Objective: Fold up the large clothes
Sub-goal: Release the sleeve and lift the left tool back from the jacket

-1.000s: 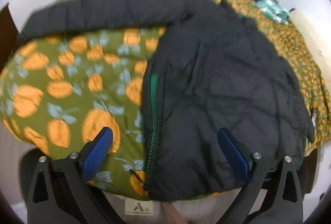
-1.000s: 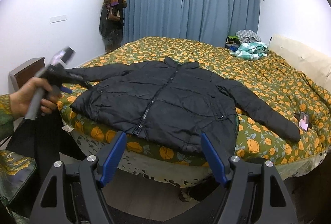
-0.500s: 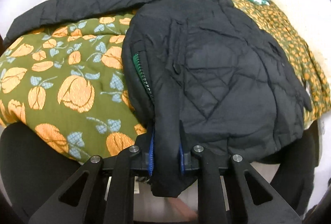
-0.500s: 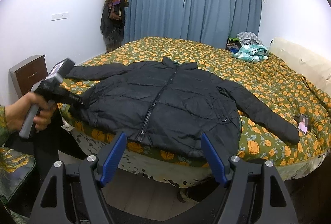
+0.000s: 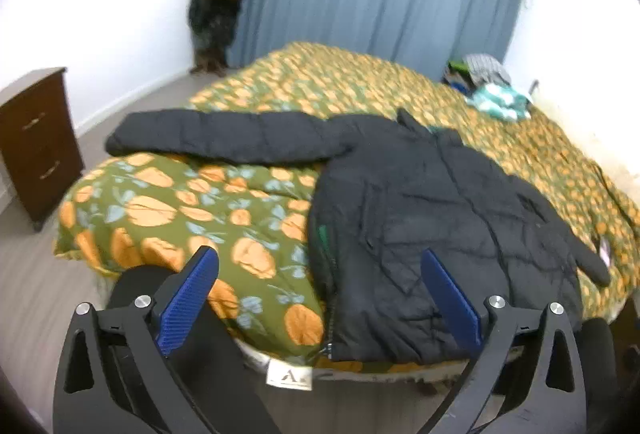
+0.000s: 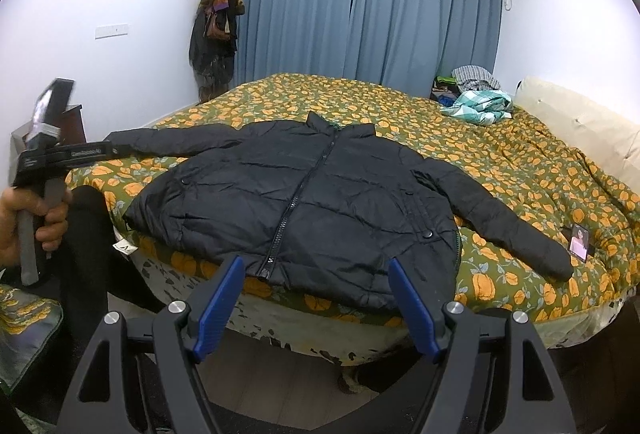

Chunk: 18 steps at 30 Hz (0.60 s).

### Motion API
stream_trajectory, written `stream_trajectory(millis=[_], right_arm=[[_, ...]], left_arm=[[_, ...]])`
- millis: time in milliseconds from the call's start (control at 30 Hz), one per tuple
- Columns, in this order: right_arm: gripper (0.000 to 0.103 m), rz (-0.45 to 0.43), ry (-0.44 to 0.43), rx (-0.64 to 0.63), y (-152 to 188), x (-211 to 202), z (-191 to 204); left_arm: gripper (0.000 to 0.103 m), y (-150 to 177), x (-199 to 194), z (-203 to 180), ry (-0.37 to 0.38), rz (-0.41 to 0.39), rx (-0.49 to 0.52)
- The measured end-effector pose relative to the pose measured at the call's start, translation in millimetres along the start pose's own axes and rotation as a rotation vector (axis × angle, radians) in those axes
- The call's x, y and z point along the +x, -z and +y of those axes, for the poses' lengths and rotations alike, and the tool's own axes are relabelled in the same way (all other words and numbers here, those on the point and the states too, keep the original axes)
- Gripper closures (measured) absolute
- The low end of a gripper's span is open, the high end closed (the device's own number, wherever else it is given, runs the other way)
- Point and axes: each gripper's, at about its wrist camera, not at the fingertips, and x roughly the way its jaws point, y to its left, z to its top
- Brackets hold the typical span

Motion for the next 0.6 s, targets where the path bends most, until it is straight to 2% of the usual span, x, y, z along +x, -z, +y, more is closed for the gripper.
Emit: stream_trajectory(millis=[133,200,300,367,467,600], right_arm=[[0.027,-0.008,0.003,-0.023,0.2,-1.9,7.0],[0.027,-0.009,0.005,-0.035,0.1,-1.8,10.2],[0.027,-0.008,0.003,-0.042,-0.1,-1.9,11.8],[0.027,-0.008,0.003,-0.043,-0.2,-1.8,12.1],[0.027,-0.007,0.004,-0.041,0.0,-1.6,12.5],[0.027,-0.004,0.003,-0.037,1.1,-1.6,11.8]], left_arm=[[0.001,5.9,-23.7,4.2,0.017,-0.072,-0.029],[0.001,6.5,-33.6,2.3,0.017,-0.118,-0.010],[0.001,11.0,-51.8,-16.4,0.027,-0.219,0.073],[0.001,14.3,-58.1,-23.9,0.033,-0.254,0.122],[0.000,15.8,-57.6,-31.8,0.037,-0.245,0.154],[0.000,12.8,-46.4,-34.8,0.023,-0.168,0.161]])
